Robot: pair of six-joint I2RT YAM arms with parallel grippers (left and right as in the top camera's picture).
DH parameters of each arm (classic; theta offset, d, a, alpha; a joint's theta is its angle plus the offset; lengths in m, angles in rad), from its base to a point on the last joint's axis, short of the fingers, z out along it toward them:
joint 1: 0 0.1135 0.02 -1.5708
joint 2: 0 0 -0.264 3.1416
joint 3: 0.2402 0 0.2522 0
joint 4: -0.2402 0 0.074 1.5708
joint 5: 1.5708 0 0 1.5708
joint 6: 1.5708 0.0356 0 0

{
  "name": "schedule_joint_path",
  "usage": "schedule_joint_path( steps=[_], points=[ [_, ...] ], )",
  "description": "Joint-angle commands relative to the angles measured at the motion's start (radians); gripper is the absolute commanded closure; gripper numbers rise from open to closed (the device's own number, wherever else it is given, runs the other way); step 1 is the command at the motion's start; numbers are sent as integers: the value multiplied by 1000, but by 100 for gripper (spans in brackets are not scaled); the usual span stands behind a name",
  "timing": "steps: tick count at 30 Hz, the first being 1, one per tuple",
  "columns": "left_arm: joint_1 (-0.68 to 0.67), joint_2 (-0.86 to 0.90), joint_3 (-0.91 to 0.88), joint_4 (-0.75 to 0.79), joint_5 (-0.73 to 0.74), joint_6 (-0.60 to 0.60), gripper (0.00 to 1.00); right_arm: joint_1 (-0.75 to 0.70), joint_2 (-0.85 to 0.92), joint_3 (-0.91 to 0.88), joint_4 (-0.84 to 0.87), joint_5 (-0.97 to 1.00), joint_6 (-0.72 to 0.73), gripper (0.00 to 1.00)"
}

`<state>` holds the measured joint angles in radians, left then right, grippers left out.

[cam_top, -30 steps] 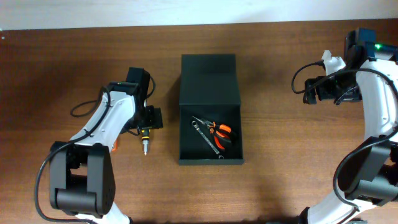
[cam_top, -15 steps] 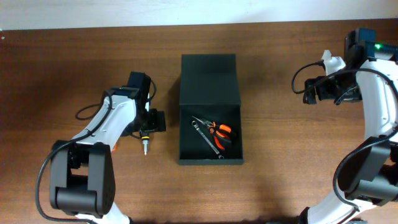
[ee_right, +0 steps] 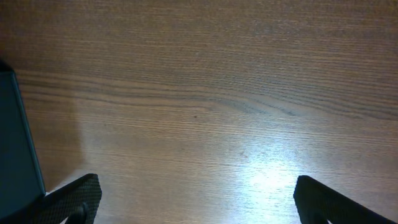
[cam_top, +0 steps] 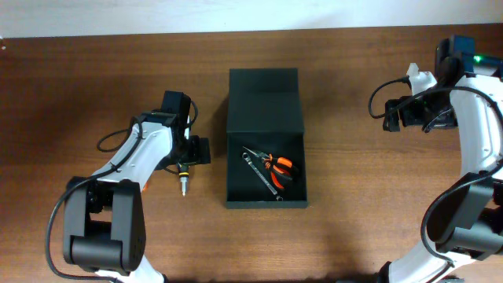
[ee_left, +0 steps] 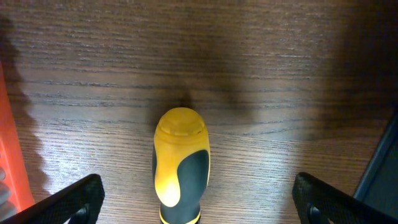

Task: Pack container
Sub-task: 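Lower the left gripper and close it on the screwdriver handle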

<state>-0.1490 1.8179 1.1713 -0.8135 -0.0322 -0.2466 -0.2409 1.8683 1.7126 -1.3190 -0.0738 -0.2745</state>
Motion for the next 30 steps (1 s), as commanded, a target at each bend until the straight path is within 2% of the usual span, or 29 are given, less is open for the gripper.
schedule_joint_path(
  steps=[1, 23, 30],
  points=[
    [3, 18, -8, 8, 7, 16, 1, -2, 2, 0, 0, -13, -9, 1],
    [4, 85, -8, 17, -16, 17, 1, -2, 2, 0, 0, -13, -9, 1],
    [26, 85, -8, 16, -14, 59, 1, -2, 2, 0, 0, -13, -9, 1]
  ],
)
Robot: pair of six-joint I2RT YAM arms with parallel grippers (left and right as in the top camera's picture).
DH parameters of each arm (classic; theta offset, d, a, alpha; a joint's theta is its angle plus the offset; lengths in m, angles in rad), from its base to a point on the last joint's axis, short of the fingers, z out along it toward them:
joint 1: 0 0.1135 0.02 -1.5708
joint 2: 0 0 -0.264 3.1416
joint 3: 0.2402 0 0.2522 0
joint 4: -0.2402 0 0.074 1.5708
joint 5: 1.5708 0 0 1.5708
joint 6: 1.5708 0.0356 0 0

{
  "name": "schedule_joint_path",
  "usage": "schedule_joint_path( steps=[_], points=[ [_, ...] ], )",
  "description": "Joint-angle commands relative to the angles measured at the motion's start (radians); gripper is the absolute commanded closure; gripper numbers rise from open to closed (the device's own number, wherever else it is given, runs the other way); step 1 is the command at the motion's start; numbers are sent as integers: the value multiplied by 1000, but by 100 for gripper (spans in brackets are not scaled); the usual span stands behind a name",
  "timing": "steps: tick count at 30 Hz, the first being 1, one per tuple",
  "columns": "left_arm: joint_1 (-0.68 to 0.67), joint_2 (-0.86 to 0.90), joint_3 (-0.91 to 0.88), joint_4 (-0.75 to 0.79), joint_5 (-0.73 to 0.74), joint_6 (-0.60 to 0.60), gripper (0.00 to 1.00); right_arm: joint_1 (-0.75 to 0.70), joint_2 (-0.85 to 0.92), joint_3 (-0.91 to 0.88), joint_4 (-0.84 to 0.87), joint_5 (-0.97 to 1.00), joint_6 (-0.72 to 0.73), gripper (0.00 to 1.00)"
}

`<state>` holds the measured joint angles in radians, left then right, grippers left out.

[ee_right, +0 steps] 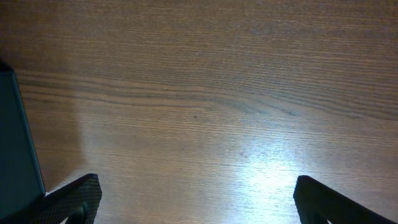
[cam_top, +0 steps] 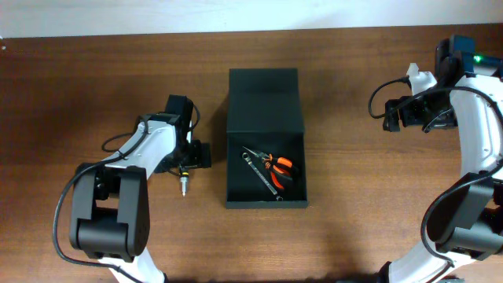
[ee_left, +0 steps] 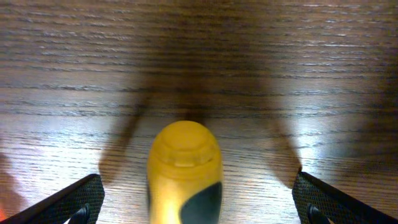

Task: Pack container
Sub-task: 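Lower the left gripper and close it on the screwdriver handle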

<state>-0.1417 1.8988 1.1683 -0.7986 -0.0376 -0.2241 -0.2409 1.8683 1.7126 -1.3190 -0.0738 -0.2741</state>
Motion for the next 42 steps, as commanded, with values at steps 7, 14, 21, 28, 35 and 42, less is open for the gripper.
schedule_joint_path(
  steps=[7, 14, 21, 28, 35, 42],
  points=[
    [33, 4, -5, 2, 20, 39, 1, -2, 2, 0, 0, -13, -10, 1],
    [33, 4, -5, 3, 32, 39, 1, -2, 2, 0, 0, -13, -10, 1],
    [33, 4, -6, 18, 55, 39, 1, -2, 2, 0, 0, -13, -10, 1],
    [33, 5, -10, 19, 60, 43, 1, -2, 2, 0, 0, -13, -10, 1],
    [33, 5, -13, 34, 60, 48, 1, -2, 2, 0, 0, -13, -10, 1],
    [33, 5, -22, 40, 56, 51, 1, -2, 2, 0, 0, -13, -10, 1]
  ],
)
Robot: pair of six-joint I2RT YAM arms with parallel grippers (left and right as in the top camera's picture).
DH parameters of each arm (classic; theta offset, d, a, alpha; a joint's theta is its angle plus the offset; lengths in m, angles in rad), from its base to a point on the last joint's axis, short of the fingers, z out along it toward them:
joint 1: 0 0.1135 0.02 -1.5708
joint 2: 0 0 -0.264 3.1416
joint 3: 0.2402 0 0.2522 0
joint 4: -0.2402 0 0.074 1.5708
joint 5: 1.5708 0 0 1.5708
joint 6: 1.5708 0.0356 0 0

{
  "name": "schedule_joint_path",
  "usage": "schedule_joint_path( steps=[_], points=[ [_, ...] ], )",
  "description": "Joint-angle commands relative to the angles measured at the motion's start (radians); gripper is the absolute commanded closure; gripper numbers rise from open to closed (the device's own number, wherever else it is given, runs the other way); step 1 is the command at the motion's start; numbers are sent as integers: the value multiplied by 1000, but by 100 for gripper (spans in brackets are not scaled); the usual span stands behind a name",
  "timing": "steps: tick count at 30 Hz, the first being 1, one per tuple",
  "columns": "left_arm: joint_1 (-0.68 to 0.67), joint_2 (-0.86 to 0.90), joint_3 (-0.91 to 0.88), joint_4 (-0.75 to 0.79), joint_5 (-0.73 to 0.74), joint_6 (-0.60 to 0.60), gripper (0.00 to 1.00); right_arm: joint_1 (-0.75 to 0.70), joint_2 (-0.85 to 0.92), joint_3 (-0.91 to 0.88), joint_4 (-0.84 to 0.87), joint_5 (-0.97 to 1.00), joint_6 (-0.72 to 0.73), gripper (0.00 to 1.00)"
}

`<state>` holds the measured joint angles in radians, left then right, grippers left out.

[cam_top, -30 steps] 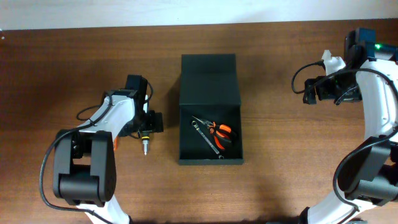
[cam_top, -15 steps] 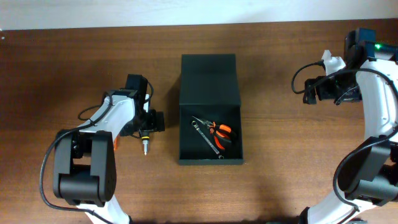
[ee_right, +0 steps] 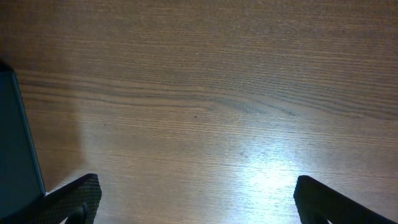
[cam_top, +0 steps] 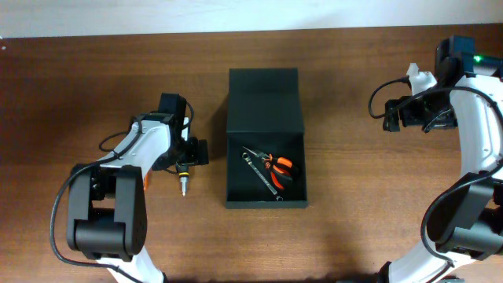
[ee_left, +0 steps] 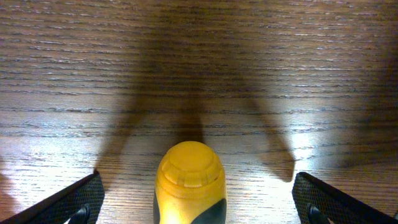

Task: Pack container
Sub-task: 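Lower the left gripper and close it on the screwdriver handle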

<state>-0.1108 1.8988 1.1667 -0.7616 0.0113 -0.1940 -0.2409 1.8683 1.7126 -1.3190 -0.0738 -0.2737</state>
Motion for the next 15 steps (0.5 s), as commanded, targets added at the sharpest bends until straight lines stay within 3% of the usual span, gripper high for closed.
schedule_joint_path(
  steps=[1, 15],
  points=[
    [2, 5, -21, 3, 7, 21, 1, -2, 2, 0, 0, -13, -10, 1],
    [2, 5, -21, -16, -34, 20, 1, -2, 2, 0, 0, -13, -10, 1]
  ],
)
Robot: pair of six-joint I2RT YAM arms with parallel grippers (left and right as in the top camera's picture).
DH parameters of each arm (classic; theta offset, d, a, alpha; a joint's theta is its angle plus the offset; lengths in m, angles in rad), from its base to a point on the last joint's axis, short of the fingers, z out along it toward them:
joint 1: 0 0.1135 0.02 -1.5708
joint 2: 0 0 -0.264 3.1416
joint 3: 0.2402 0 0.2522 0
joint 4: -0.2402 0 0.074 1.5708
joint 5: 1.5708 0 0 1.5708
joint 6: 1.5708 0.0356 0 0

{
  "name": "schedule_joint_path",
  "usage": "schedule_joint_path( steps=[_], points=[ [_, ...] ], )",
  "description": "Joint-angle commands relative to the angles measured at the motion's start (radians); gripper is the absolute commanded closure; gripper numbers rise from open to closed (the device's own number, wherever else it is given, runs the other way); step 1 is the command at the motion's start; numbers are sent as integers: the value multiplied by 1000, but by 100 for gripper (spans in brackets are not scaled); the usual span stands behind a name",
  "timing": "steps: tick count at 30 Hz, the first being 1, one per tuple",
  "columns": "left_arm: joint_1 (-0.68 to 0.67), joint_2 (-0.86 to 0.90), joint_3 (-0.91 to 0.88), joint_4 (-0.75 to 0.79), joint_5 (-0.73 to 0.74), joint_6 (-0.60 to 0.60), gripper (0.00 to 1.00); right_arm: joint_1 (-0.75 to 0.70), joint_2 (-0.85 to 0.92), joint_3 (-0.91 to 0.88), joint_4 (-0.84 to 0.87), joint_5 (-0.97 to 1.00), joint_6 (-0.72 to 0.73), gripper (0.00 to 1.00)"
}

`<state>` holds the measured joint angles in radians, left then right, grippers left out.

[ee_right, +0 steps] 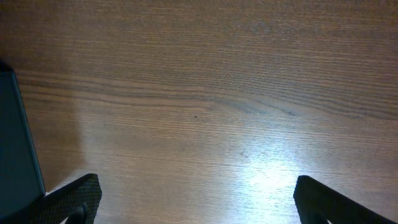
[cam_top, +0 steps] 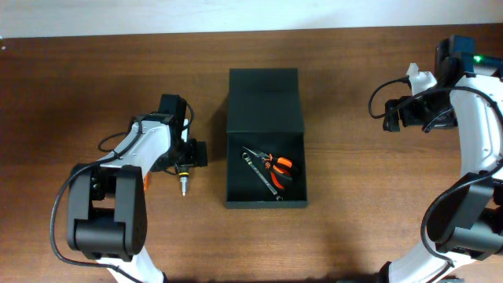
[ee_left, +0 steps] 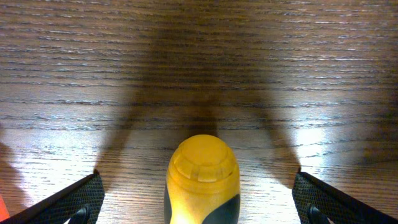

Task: Pack container
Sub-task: 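Lower the left gripper and close it on the screwdriver handle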

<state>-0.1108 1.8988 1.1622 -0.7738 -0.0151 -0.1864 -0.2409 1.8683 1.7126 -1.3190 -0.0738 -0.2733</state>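
Note:
A black open box (cam_top: 266, 201) lies at the table's middle, its lid (cam_top: 264, 101) folded back; orange-handled pliers (cam_top: 280, 168) and a metal tool (cam_top: 259, 173) lie inside. A screwdriver with a yellow and black handle (ee_left: 202, 179) lies on the wood left of the box, its tip (cam_top: 184, 188) toward the front edge. My left gripper (ee_left: 198, 205) stands open low over the handle, one finger (ee_left: 74, 200) on each side, not touching it. My right gripper (ee_right: 198, 205) is open over bare wood at the far right, nothing between its fingers.
The box's dark wall (ee_right: 17, 149) shows at the left edge of the right wrist view. An orange object (cam_top: 145, 183) lies partly hidden under my left arm. Bare wooden table (cam_top: 354, 212) surrounds the box.
The yellow handle sits slightly further right and lower in the left wrist view, so my left gripper has shifted a little. The right arm and the box are unchanged.
My left gripper was open over the screwdriver handle, with an orange object at the view's left edge. It then hung lower and closer over the handle, blurred. By now it straddles the handle's end, still open. The right arm has stayed put.

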Motion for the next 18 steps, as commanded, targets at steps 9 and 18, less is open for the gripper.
schedule_joint_path(
  steps=[9, 18],
  points=[
    [2, 5, -16, -4, -7, 13, 1, -2, 2, 0, 0, -13, -10, 1],
    [2, 5, -16, -3, -8, 13, 1, -2, 2, 0, 0, -13, -10, 1]
  ],
)
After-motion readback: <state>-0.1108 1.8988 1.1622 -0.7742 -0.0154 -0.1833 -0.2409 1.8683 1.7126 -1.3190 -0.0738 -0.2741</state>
